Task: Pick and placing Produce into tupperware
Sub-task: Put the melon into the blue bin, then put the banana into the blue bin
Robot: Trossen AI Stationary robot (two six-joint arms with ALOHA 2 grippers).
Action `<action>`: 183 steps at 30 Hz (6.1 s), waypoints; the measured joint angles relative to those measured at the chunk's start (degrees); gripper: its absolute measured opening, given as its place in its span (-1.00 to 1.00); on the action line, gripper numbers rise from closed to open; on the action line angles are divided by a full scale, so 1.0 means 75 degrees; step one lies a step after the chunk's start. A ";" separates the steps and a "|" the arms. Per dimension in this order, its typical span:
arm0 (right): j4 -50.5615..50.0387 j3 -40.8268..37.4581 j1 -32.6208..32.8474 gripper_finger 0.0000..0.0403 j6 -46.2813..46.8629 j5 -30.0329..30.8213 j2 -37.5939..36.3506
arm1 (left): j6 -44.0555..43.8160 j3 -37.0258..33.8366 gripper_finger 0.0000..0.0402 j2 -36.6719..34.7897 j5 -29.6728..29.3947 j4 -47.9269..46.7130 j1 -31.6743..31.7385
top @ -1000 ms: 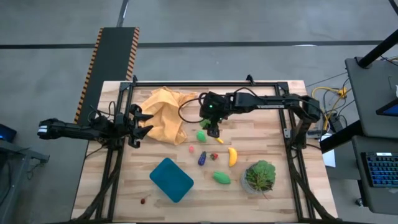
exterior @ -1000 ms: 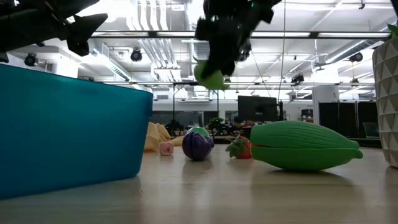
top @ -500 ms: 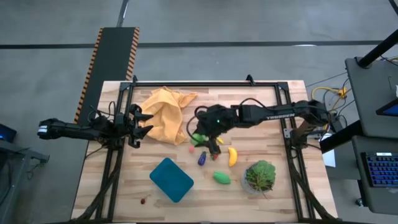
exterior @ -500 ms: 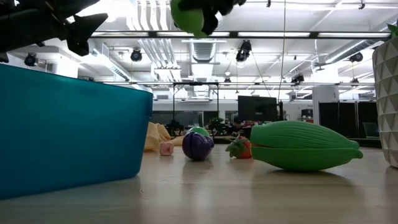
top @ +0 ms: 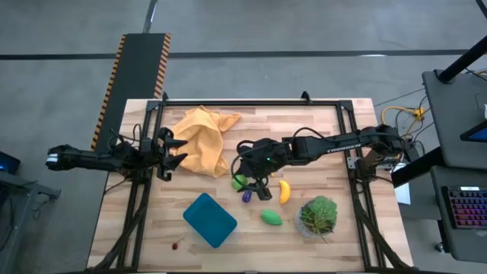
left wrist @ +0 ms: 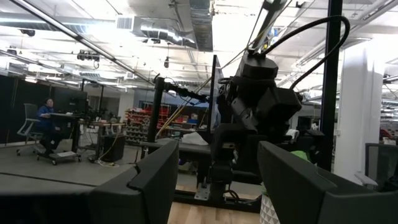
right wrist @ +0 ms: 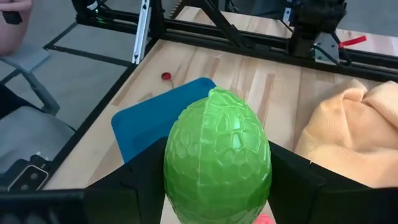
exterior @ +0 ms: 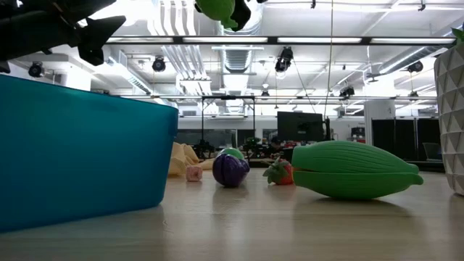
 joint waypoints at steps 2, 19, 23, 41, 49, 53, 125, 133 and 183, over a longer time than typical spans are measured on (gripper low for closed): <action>0.0021 0.0000 0.0048 0.04 0.0025 0.0003 0.0002 | 0.0000 0.0000 0.02 -0.0001 0.0000 -0.0001 -0.0002; 0.1266 0.0000 0.0744 0.04 0.0430 0.0070 0.0012 | 0.0023 0.0000 0.02 -0.0003 0.0000 0.0006 -0.0002; 0.1657 0.0000 0.0916 0.04 0.0431 0.0082 0.0138 | 0.0026 0.0000 0.02 -0.0012 0.0000 0.0006 -0.0002; 0.2446 0.0443 0.1085 0.04 0.0924 0.0279 0.1665 | 0.0026 0.0000 0.02 -0.0011 -0.0032 0.0047 0.0001; 0.2456 0.0902 0.1144 0.04 0.1037 0.0269 0.2410 | 0.0026 0.0003 0.02 -0.0003 -0.0047 0.0033 0.0001; 0.2436 0.1053 0.1196 0.04 0.1080 0.0268 0.2643 | 0.0026 0.0003 0.02 -0.0003 -0.0054 0.0026 0.0001; 0.1859 0.1230 0.1424 0.19 0.1299 0.0475 0.3982 | 0.0221 0.0003 0.02 0.0082 -0.0087 0.0034 -0.0002; 0.1862 0.1230 0.1424 0.30 0.1370 0.0475 0.3955 | 0.0224 0.0003 0.02 0.0085 -0.0087 0.0032 -0.0002; -0.1164 0.1233 0.1392 0.16 0.0676 0.0472 0.0227 | 0.0224 0.0003 0.02 0.0088 -0.0085 0.0032 0.0000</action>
